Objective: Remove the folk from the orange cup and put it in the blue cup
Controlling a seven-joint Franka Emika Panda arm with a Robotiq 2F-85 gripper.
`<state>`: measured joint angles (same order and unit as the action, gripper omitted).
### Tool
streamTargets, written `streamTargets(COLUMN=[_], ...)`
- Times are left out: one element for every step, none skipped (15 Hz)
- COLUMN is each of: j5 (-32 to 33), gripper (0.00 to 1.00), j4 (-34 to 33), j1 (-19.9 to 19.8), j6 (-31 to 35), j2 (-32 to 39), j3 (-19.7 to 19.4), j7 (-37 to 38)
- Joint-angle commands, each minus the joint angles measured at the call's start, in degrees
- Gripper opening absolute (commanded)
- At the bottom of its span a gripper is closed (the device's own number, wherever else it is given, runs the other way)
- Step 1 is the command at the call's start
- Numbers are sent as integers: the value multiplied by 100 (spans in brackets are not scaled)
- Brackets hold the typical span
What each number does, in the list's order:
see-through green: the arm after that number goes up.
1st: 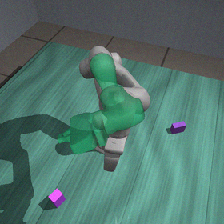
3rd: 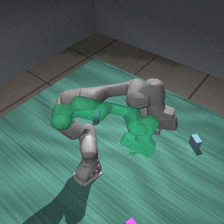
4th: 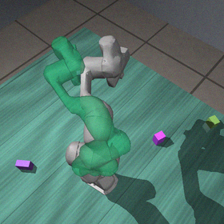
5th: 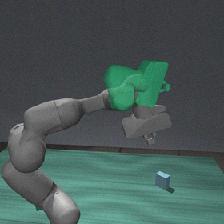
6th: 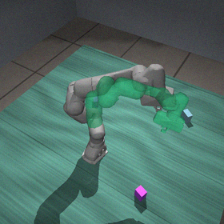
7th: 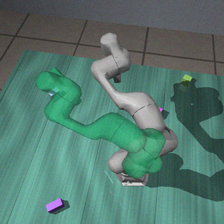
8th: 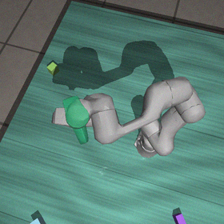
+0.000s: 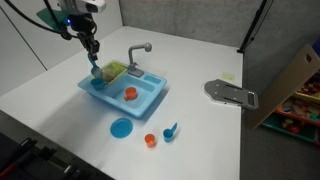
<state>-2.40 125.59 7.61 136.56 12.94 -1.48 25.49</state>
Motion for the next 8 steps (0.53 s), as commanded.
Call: streamTargets(j5=[-202, -247, -292, -311, -327, -279, -295, -293], gripper=[4, 4, 4, 4, 4, 4, 4, 4], j4=[456, 510, 551, 576, 598, 613, 612, 594], j1=[-118, -122, -131, -131, -130, -116, -118, -115], j6=[91, 132, 167, 223, 283, 403, 458, 535], j2=[-316, -313, -294, -262, -238, -203, -174, -131], j3=[188, 217, 247, 263, 274, 269, 283, 290], j7=[-398, -466, -547, -585, -630, -603, -639, -648])
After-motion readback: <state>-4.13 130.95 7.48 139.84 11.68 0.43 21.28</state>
